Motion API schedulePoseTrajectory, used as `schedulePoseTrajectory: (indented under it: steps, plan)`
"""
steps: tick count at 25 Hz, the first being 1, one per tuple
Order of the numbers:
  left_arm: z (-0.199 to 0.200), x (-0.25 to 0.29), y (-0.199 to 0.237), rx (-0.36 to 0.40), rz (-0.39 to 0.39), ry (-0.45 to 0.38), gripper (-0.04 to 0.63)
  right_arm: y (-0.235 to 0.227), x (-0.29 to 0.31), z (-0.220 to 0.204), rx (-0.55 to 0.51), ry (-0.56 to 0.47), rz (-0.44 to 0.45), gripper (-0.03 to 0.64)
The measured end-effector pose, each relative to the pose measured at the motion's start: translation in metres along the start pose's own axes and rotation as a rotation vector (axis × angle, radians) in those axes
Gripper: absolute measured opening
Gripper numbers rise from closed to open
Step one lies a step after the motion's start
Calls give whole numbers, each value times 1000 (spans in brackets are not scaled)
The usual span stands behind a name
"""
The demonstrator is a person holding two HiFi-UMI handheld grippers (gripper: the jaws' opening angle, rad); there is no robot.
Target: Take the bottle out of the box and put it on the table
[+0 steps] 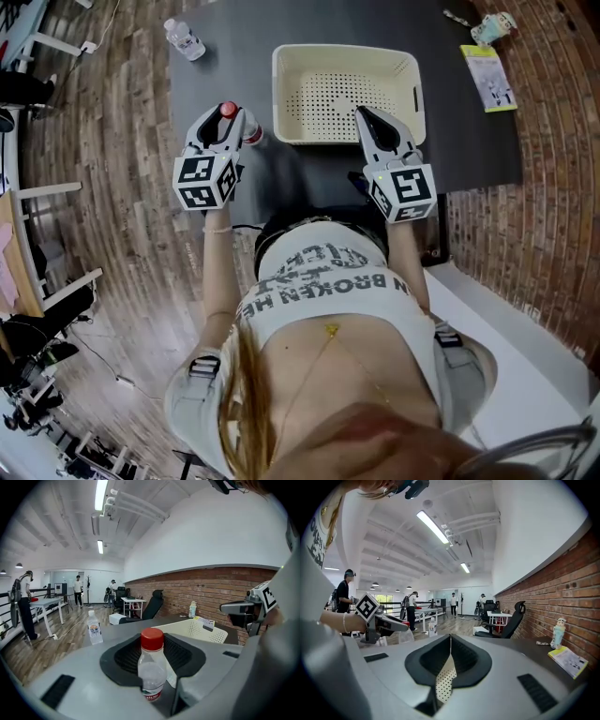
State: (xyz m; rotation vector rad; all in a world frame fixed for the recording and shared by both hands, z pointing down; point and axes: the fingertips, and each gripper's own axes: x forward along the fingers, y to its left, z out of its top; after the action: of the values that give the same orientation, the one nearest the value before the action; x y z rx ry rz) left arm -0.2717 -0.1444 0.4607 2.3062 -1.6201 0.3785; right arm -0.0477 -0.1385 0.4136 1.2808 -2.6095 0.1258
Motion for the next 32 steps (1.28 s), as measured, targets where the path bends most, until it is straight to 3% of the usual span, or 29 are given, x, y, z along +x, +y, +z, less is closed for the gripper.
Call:
schedulePoseTrajectory:
  steps: [7,12,32]
  plan:
    - [-30,7,-9,-8,-11,28,153,4,0,-6,1,9,-1,9]
    - [-39,4,-20,39,-25,21,153,5,-1,-8,1,10,-6,9]
    - [-44,-2,-21,-19,-39,-35,153,12,1,-15,5,11,8,9]
